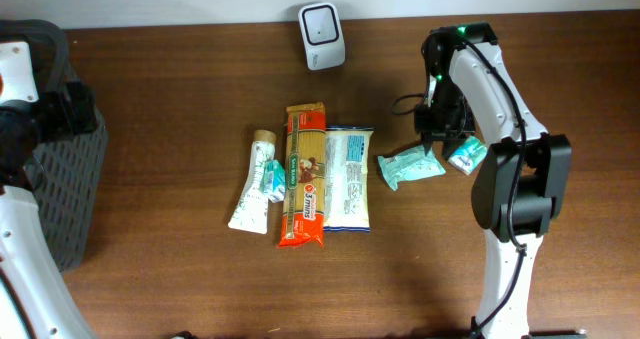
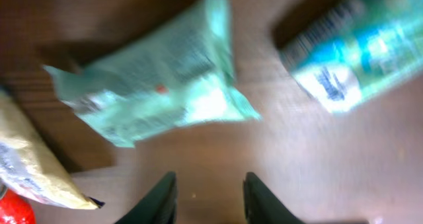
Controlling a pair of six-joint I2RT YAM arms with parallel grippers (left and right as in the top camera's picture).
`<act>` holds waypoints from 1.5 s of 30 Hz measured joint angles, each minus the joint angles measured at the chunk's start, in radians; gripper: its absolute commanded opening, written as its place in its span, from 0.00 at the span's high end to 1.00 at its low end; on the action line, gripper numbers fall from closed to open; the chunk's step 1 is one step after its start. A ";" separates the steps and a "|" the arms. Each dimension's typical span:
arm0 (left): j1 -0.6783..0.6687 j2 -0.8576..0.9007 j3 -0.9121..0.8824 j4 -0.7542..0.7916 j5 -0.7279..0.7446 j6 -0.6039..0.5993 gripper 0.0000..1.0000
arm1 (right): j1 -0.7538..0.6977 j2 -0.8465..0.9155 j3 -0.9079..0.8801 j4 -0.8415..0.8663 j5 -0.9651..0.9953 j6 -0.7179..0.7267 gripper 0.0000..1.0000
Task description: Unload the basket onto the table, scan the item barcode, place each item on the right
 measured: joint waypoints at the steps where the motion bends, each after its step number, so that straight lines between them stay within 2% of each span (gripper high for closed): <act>1: 0.000 0.000 0.000 0.000 0.000 0.000 0.01 | 0.000 0.000 -0.006 -0.010 0.016 0.021 0.69; 6: 0.000 0.000 0.000 0.000 0.000 0.000 0.01 | 0.000 0.000 -0.125 0.013 0.034 0.061 0.69; 10: 0.000 0.000 0.000 0.000 0.000 0.000 0.01 | 0.000 0.000 -0.177 0.104 0.035 0.064 0.69; 15: 0.000 0.000 0.000 0.000 0.000 0.000 0.01 | 0.000 0.000 -0.179 0.308 0.035 0.054 0.69; 20: 0.000 0.000 0.000 0.000 0.000 0.000 0.01 | 0.000 0.000 -0.182 0.525 0.020 -0.061 0.69; 23: 0.000 0.000 0.000 0.000 0.000 0.000 0.01 | -0.001 0.000 -0.182 0.527 -0.013 -0.098 0.68; 29: 0.000 0.000 0.000 0.000 0.000 0.000 0.01 | -0.026 0.000 -0.177 0.405 -0.060 -0.174 0.68; 35: 0.000 0.000 0.000 0.000 0.000 0.000 0.01 | -0.094 0.000 -0.173 0.187 -0.087 -0.164 0.68; 45: 0.000 0.000 0.000 0.000 0.000 0.000 0.01 | -0.067 0.000 -0.171 0.210 -0.182 -0.166 0.63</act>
